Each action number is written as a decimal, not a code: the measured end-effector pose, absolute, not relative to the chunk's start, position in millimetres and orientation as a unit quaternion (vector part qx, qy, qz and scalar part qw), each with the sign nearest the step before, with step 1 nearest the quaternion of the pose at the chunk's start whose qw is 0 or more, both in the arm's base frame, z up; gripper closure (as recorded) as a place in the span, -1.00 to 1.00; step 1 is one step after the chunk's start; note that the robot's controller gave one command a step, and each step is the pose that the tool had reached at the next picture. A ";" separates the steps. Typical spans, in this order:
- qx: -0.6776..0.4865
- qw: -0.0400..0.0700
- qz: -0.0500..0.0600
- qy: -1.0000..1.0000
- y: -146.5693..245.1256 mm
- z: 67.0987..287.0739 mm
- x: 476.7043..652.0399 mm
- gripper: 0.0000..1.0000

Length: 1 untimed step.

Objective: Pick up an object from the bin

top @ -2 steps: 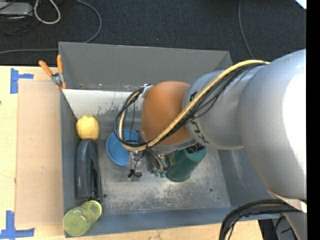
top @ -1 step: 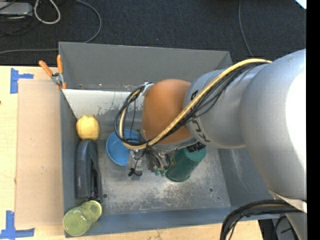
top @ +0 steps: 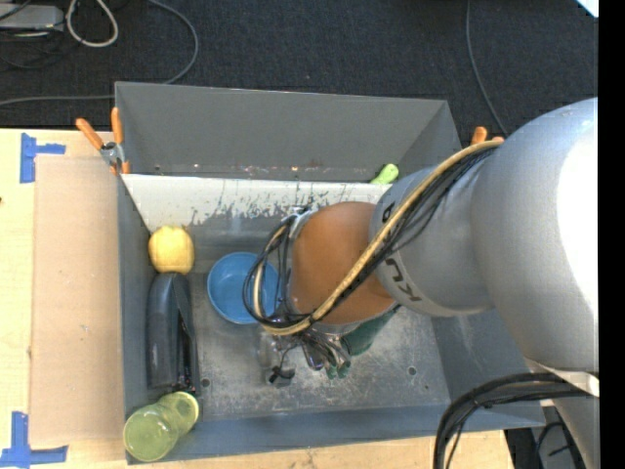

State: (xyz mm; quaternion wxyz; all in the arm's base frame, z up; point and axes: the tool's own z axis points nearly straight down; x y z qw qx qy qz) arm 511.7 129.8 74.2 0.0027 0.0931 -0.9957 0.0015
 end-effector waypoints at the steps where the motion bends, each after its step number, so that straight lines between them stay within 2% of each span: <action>1: 0.051 -0.001 0.000 -0.999 128.3 77.5 519.5 1.00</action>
Offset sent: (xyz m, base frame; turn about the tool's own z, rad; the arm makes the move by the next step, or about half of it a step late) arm 0.0358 0.0319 0.0396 -0.5100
